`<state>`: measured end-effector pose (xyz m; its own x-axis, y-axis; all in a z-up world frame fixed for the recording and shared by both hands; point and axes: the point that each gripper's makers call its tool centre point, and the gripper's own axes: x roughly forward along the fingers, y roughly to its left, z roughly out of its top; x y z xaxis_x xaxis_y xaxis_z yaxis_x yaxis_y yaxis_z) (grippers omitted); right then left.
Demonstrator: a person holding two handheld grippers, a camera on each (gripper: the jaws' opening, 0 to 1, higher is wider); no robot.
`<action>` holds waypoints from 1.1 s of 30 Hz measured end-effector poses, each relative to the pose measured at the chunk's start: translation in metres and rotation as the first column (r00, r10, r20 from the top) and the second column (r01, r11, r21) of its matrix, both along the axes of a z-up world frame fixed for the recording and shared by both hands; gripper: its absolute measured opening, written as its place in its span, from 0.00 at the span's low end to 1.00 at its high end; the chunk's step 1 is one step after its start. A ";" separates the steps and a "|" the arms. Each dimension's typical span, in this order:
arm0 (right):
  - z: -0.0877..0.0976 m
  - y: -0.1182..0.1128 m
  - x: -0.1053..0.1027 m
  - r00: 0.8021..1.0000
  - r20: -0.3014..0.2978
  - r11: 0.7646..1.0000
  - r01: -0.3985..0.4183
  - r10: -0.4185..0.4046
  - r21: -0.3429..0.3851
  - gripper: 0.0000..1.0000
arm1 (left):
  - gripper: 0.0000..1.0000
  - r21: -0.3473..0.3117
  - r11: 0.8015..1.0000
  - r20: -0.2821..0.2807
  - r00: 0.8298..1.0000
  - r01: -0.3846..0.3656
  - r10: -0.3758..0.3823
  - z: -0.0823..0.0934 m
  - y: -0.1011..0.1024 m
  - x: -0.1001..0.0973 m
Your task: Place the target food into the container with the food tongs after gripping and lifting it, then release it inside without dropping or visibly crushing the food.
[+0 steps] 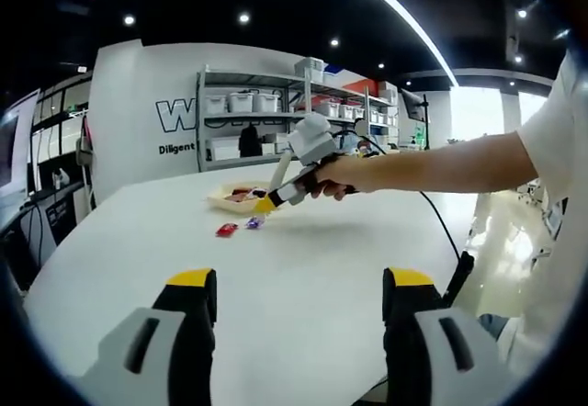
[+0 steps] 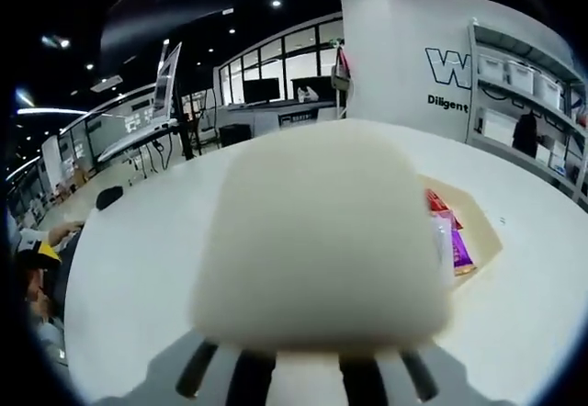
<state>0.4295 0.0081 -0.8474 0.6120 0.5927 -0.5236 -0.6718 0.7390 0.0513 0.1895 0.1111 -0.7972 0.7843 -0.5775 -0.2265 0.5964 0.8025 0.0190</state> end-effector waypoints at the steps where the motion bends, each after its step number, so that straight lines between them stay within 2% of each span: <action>1: 0.000 0.000 -0.001 1.000 0.003 1.000 -0.003 0.003 -0.003 0.18 | 0.72 0.001 1.000 0.003 1.000 -0.001 0.001 0.000 0.000 0.000; 10: 0.002 0.016 -0.008 0.999 0.034 0.998 -0.029 0.031 -0.057 0.19 | 0.72 -0.005 1.000 0.004 1.000 0.011 -0.011 0.000 -0.005 -0.002; 14: 0.000 0.021 -0.005 0.997 0.062 0.993 -0.034 0.041 -0.110 0.19 | 0.72 -0.008 1.000 0.003 1.000 0.006 -0.006 -0.001 -0.001 -0.003; 26: 0.000 0.031 0.009 0.998 0.067 0.996 0.024 -0.018 -0.089 0.19 | 0.72 -0.021 1.000 0.009 1.000 -0.015 0.016 0.001 0.011 -0.006; 33: 0.007 0.030 0.016 0.995 0.093 0.996 0.044 -0.036 -0.077 0.19 | 0.72 -0.019 0.999 0.007 1.000 -0.027 0.027 0.000 0.017 -0.007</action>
